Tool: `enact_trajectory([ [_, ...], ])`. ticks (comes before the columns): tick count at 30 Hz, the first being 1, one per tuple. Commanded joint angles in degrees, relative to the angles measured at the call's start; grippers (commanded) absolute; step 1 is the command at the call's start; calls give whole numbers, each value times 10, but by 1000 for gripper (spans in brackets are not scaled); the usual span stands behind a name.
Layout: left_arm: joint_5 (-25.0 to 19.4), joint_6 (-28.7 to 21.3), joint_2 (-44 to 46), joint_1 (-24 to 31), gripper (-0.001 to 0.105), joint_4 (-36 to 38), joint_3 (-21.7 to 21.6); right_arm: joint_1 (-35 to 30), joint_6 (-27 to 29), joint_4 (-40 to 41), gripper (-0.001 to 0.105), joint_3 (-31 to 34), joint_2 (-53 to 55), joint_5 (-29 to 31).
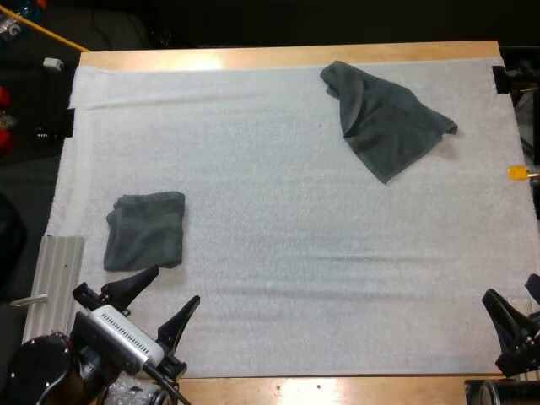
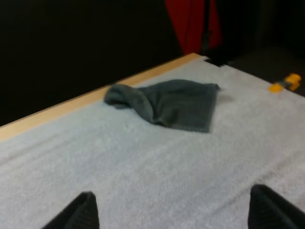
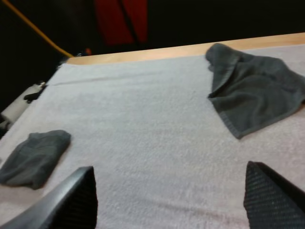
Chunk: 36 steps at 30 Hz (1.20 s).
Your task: Pick towel from pile, fold and stack
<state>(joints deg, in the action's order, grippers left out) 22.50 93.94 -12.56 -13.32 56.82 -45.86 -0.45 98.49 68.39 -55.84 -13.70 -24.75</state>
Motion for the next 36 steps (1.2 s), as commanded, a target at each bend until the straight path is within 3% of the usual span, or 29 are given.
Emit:
enact_trajectory([
  [1,5,6,-7,-3,62,-5,-6,1,2,0,63,-6,-11,-12],
  [12,5,6,-33,-3,62,-5,-12,1,-47,-93,63,-9,-177,-24],
  [23,5,9,-33,-3,62,-5,-12,1,-191,-220,63,-9,-395,23],
  [36,5,9,-33,-3,62,-5,-12,31,-273,-312,63,-9,-600,23],
])
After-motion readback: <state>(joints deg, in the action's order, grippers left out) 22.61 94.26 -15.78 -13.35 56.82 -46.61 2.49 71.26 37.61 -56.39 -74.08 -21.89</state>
